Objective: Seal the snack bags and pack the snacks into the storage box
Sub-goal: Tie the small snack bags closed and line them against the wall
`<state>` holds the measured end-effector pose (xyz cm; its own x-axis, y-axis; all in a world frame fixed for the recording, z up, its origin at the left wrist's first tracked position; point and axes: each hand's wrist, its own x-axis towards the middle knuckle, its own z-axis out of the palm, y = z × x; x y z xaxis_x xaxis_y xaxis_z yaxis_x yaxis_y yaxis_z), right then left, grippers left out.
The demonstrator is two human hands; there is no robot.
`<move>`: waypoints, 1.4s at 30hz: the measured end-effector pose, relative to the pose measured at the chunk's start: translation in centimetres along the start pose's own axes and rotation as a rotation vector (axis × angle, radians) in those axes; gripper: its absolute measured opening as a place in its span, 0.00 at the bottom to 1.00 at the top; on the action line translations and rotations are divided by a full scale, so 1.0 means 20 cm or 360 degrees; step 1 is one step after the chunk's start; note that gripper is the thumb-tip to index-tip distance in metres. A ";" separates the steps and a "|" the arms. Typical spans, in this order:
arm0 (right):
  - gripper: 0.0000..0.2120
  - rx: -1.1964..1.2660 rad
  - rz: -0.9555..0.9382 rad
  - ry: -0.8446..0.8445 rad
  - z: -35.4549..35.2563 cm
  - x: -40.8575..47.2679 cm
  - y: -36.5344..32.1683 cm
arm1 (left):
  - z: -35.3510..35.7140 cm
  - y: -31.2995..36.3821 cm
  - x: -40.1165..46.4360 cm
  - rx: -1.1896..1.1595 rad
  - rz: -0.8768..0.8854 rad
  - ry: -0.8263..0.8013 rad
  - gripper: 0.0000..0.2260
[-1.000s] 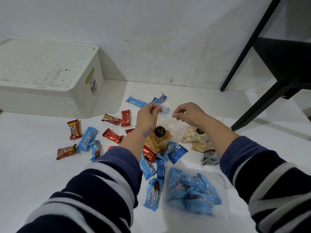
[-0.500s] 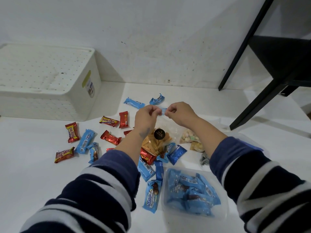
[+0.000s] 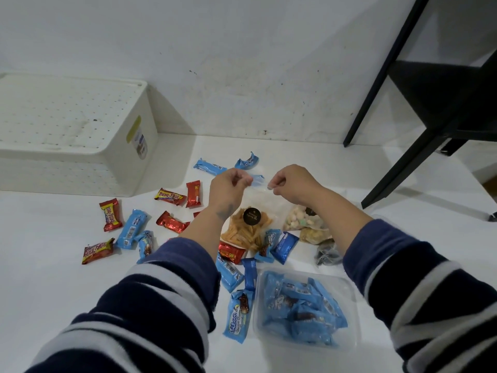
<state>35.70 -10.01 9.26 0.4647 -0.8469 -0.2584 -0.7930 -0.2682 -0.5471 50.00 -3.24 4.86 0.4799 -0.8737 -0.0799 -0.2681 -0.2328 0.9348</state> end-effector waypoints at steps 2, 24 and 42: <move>0.09 0.0047 0.0029 0.0064 0.01 -0.01 0.01 | 0.01 0.01 -0.01 0.0030 0.0012 0.0016 0.05; 0.11 0.0121 -0.0008 -0.0027 -0.05 -0.05 0.06 | 0.06 0.00 -0.02 -0.0098 0.0006 -0.0044 0.02; 0.05 0.0168 0.0008 0.0236 0.03 -0.02 0.02 | 0.10 0.02 -0.04 -0.0082 0.0029 0.0113 0.08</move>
<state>35.53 -9.49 8.64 0.3916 -0.9086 -0.1452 -0.7456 -0.2208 -0.6288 47.87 -3.54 4.54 0.5341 -0.8445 -0.0395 -0.2352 -0.1933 0.9525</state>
